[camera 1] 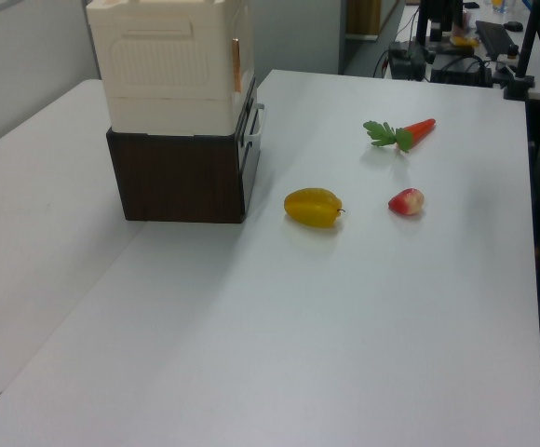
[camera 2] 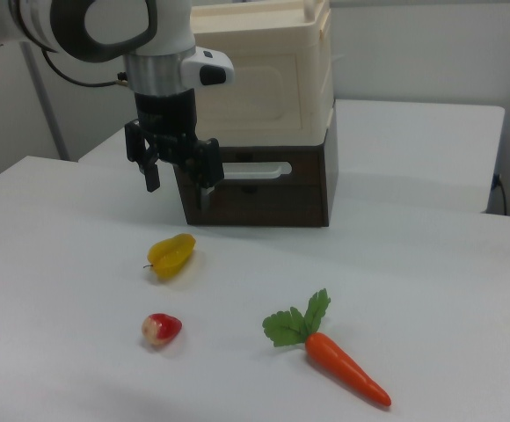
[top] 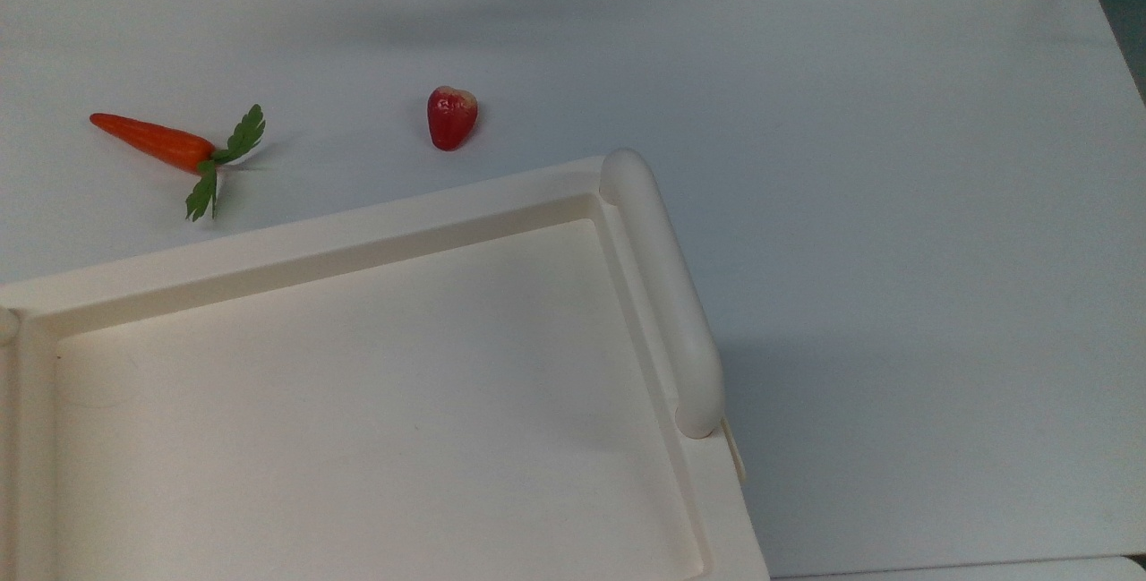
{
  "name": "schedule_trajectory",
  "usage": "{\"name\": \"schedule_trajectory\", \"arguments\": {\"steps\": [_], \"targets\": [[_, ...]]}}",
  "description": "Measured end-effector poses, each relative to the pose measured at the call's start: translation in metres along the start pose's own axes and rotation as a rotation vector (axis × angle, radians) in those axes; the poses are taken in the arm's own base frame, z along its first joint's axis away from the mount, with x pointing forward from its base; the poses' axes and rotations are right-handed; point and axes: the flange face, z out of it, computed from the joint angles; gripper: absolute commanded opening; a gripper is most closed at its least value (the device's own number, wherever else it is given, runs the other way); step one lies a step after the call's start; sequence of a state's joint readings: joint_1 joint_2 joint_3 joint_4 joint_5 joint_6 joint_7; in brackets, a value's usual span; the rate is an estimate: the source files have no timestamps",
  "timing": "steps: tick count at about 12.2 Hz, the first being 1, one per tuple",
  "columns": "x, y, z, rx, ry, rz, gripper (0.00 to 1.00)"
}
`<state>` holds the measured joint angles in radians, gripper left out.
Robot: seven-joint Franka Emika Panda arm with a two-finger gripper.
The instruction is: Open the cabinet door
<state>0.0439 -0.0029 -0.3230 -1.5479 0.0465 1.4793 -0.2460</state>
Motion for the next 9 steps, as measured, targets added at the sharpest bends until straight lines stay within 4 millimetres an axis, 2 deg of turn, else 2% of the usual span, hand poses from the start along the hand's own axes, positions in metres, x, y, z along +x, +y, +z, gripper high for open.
{"name": "schedule_trajectory", "arguments": {"steps": [9], "targets": [[0.0052,-0.004,0.007,-0.001,-0.014,-0.007,1.0]]}}
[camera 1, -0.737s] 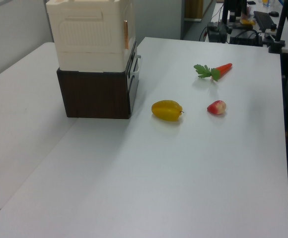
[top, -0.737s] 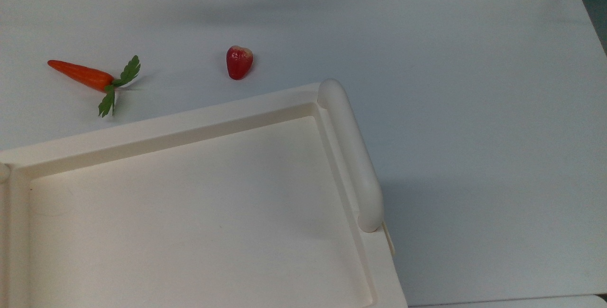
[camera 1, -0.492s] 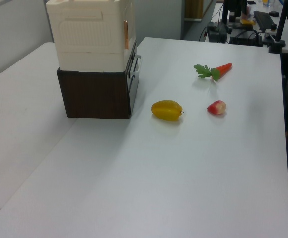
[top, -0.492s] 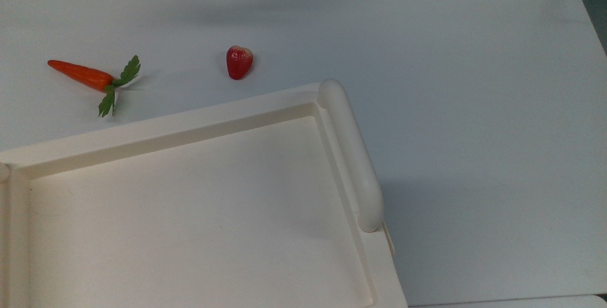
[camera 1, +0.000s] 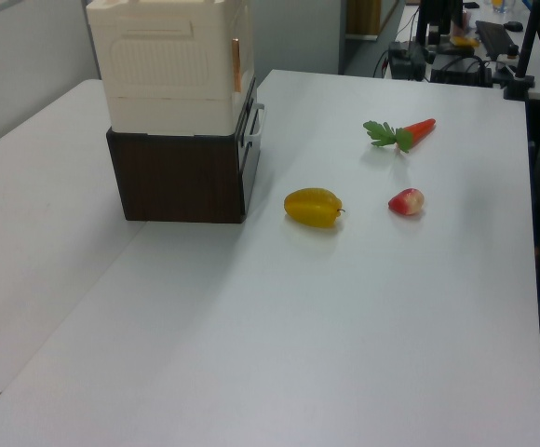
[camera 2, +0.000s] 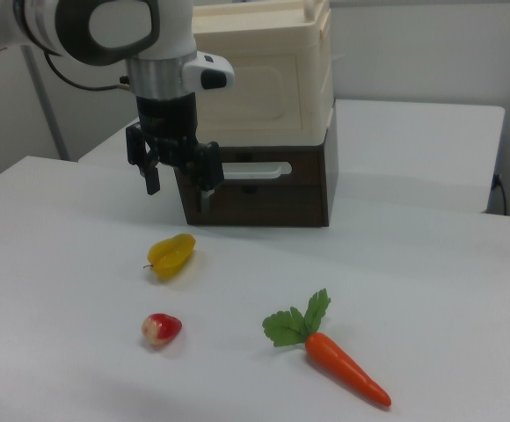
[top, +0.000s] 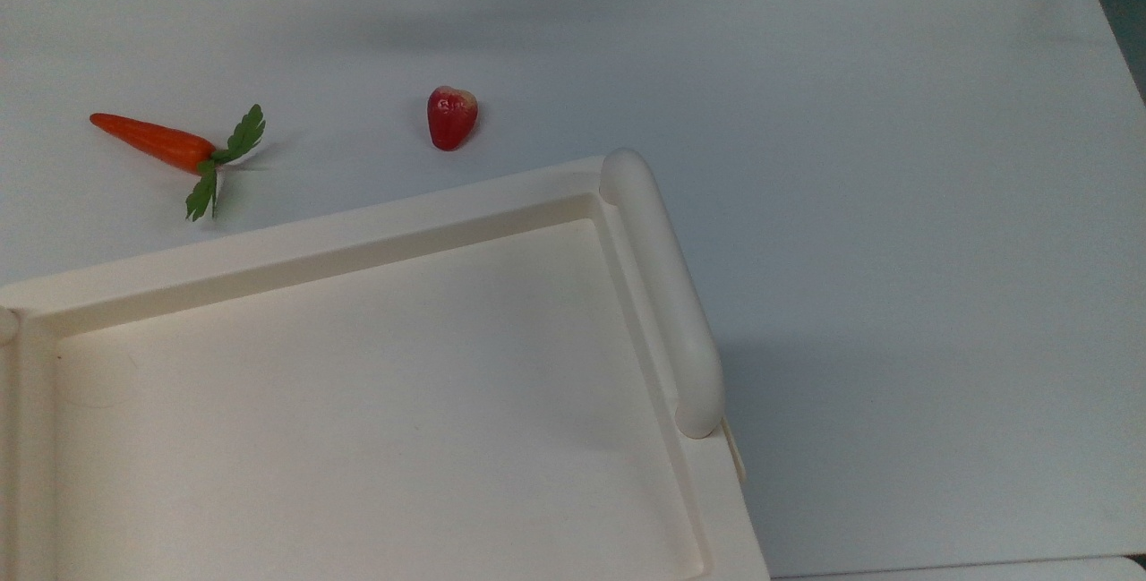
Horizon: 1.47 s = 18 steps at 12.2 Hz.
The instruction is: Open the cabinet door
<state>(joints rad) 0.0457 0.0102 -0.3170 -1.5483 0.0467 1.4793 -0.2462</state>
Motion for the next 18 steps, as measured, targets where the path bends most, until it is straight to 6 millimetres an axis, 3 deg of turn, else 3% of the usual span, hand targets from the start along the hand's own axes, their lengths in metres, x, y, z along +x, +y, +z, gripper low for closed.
{"name": "schedule_trajectory", "arguments": {"steps": [3,7,13,16,18], "targets": [[0.013,-0.005,0.012,-0.003,-0.007,-0.009,1.0],[0.039,-0.033,0.026,0.014,0.027,-0.077,1.0],[0.053,-0.067,0.019,0.001,0.106,-0.198,1.0],[0.076,-0.099,0.014,0.02,0.255,-0.185,1.0],[0.098,-0.132,0.017,0.029,0.372,-0.158,1.0]]}}
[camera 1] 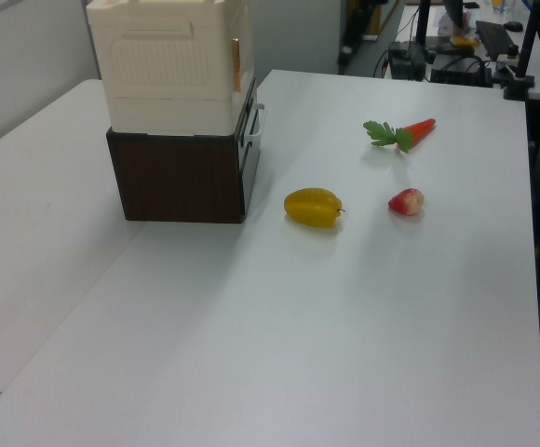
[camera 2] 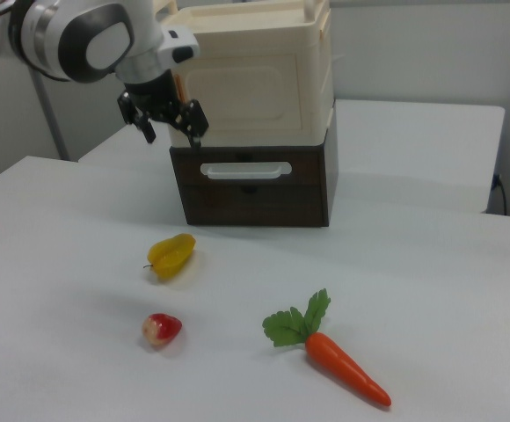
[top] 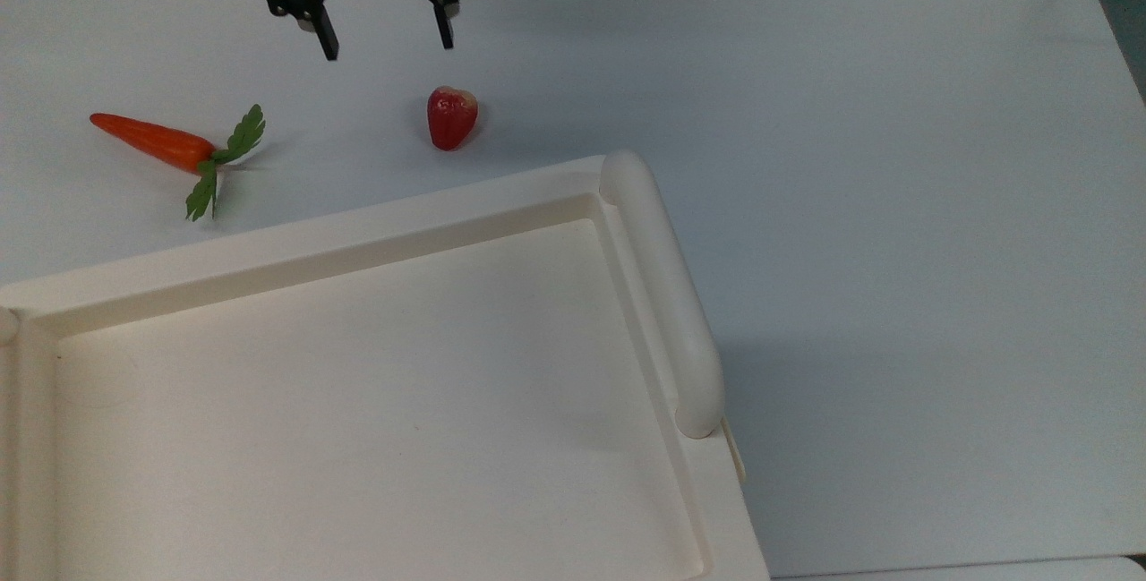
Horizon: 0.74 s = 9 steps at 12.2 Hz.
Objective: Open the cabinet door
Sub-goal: 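Raise the gripper and move it over the cabinet door's edge, then lower the gripper and grasp the edge of the cream cabinet door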
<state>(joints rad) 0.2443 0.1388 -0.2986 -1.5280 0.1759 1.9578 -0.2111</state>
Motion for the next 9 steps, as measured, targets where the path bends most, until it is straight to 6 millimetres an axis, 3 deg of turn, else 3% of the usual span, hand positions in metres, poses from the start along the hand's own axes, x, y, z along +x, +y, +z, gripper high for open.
{"name": "schedule_trajectory", "arguments": {"steps": [3,4,6,9], "targets": [[0.038,-0.073,0.021,-0.009,0.228,-0.022,1.0],[0.044,-0.088,0.027,-0.009,0.268,-0.031,1.0],[0.054,-0.108,0.038,-0.012,0.311,-0.056,1.0],[0.076,-0.115,0.05,-0.039,0.427,-0.043,0.96]]}}
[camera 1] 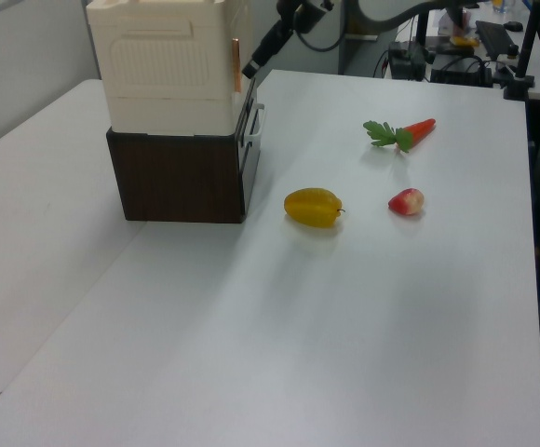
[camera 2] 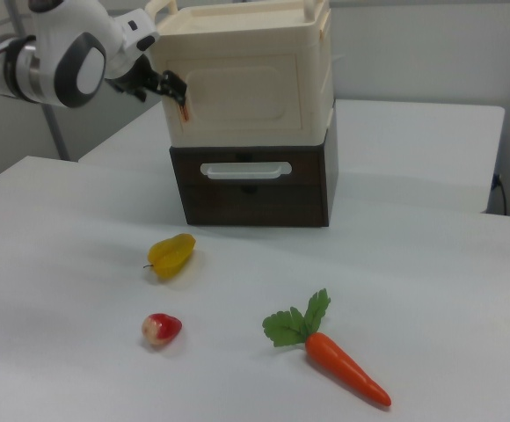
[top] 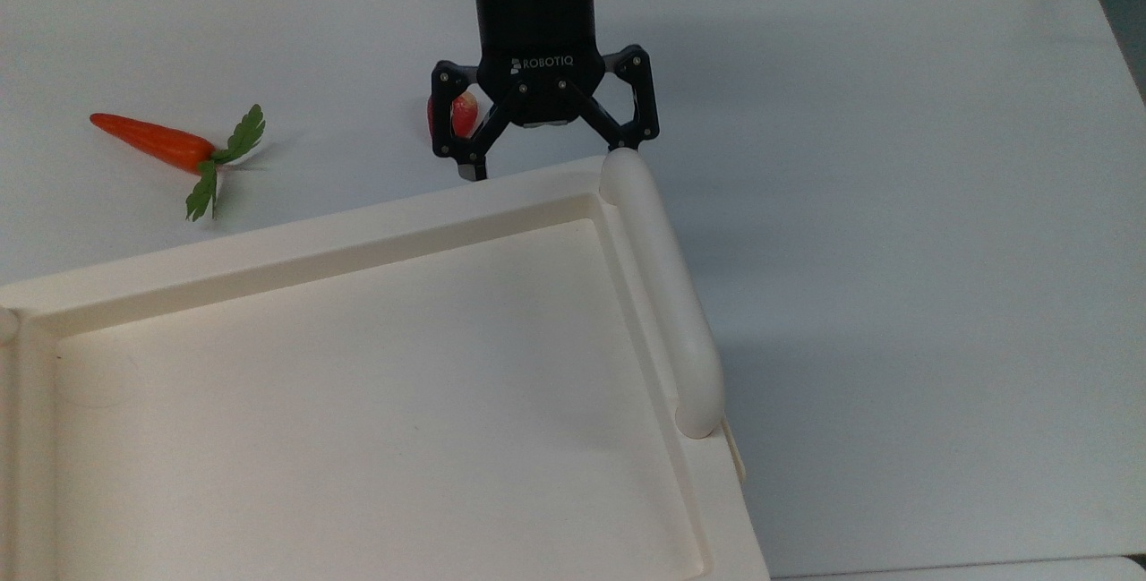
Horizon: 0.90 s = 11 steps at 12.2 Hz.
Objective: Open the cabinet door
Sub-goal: 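Lower the gripper and grasp the edge of the cream cabinet door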
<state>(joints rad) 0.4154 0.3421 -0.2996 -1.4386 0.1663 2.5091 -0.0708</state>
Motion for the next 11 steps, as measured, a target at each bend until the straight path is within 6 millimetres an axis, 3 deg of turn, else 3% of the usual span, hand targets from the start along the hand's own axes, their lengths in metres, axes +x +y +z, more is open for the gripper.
{"name": "schedule_trajectory", "arguments": {"steps": [3,4,5,8,11], "targets": [[0.006,0.005,0.013,-0.05,0.108,0.018,0.86],[0.006,0.003,0.017,-0.056,0.125,0.009,0.74],[0.005,0.0,0.02,-0.057,0.134,0.002,0.44],[0.005,-0.007,0.022,-0.052,0.139,0.002,0.38],[0.005,0.007,0.022,-0.069,0.139,0.018,0.14]]}}
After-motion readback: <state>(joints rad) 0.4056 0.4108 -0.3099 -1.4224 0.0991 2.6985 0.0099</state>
